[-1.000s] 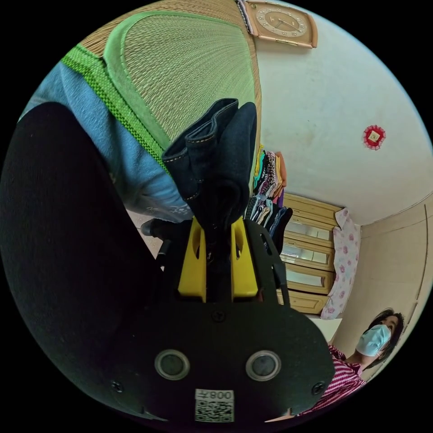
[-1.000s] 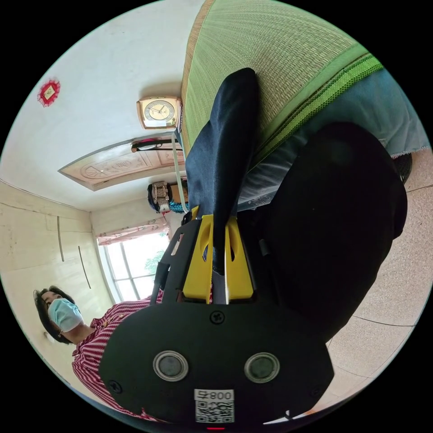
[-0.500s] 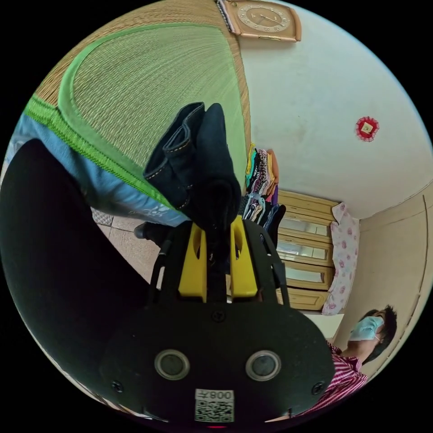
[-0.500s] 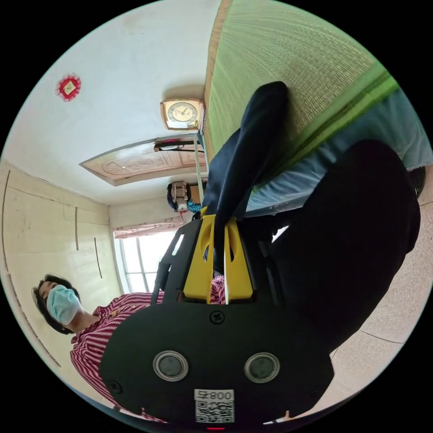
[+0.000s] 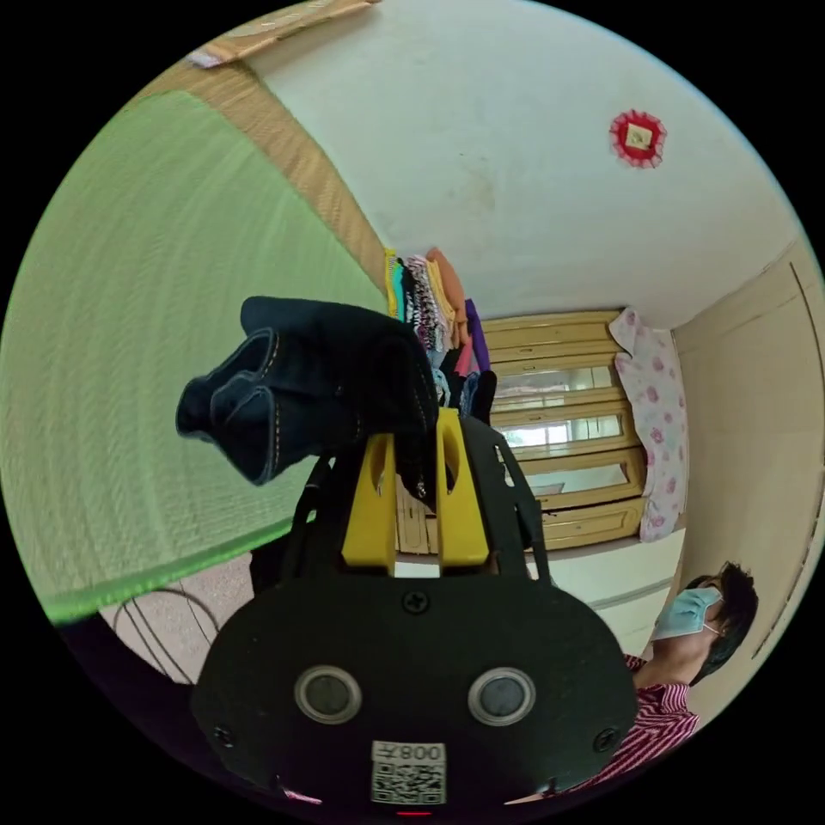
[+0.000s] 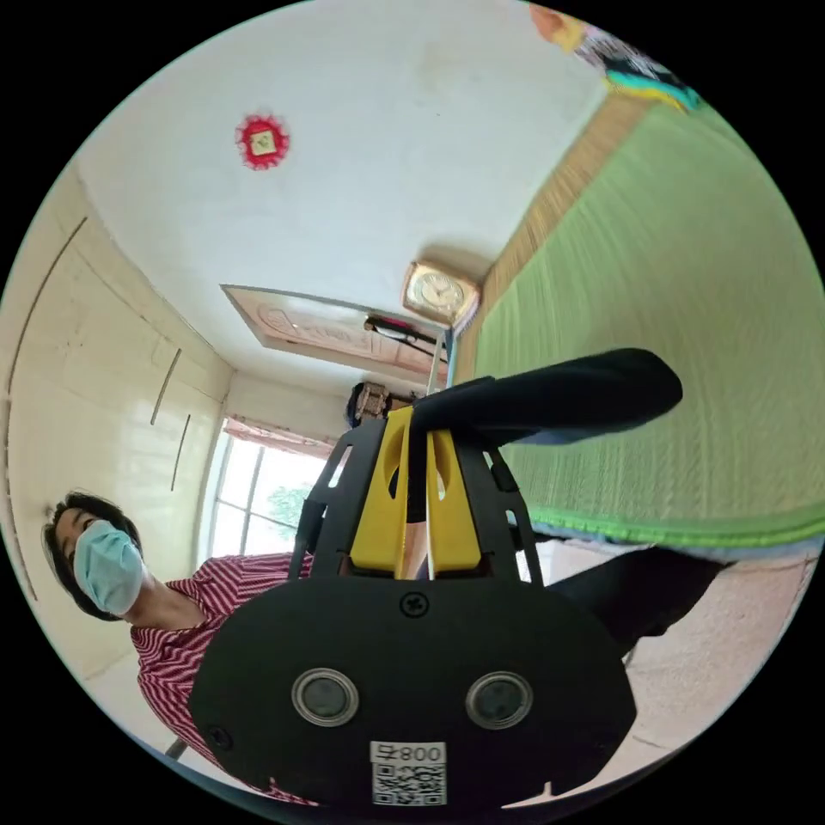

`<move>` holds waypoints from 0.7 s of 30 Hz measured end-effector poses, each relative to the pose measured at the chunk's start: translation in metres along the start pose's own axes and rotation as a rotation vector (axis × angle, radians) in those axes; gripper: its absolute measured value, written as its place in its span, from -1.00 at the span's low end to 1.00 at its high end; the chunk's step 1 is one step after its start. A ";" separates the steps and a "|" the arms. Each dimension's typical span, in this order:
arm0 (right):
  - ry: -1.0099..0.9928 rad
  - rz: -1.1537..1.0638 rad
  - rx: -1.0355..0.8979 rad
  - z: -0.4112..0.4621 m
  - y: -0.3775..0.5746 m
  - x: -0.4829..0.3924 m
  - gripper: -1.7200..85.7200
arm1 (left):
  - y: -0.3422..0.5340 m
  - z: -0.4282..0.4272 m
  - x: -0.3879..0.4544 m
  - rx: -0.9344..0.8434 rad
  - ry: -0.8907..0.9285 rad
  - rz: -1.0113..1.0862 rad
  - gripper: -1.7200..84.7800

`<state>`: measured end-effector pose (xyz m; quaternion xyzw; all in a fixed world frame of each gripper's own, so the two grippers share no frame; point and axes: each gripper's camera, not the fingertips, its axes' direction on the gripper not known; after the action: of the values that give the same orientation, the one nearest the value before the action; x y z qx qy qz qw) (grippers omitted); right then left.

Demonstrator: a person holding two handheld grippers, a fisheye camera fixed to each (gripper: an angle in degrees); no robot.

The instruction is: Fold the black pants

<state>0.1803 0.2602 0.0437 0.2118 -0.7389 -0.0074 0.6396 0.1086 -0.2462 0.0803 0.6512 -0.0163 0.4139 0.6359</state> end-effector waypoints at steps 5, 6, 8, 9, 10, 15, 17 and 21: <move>0.121 -0.227 0.186 -0.168 -0.073 -0.122 -0.95 | -0.068 0.094 0.176 -0.077 0.180 0.290 -0.77; 0.152 -0.281 0.249 -0.214 -0.080 -0.153 -0.95 | -0.073 0.106 0.197 -0.086 0.204 0.324 -0.77; 0.182 -0.348 0.352 -0.284 -0.081 -0.192 -0.95 | -0.088 0.160 0.282 -0.145 0.295 0.455 -0.77; 0.204 -0.390 0.421 -0.327 -0.076 -0.213 -0.95 | -0.091 0.174 0.301 -0.162 0.309 0.483 -0.77; 0.230 -0.420 0.487 -0.366 -0.068 -0.229 -0.95 | -0.093 0.201 0.337 -0.191 0.326 0.530 -0.76; 0.381 -0.404 0.703 -0.479 -0.016 -0.217 -0.95 | -0.084 0.325 0.417 -0.392 0.319 0.585 -0.75; 0.423 -0.315 0.770 -0.503 0.008 -0.170 -0.95 | -0.070 0.386 0.417 -0.521 0.130 0.577 -0.74; 0.403 -0.013 0.830 -0.518 0.048 -0.020 -0.95 | -0.047 0.425 0.388 -0.627 -0.086 0.518 -0.75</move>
<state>0.6587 0.4447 0.1327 0.4519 -0.5389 0.3263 0.6316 0.6097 -0.3993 0.3234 0.4166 -0.3318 0.5078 0.6771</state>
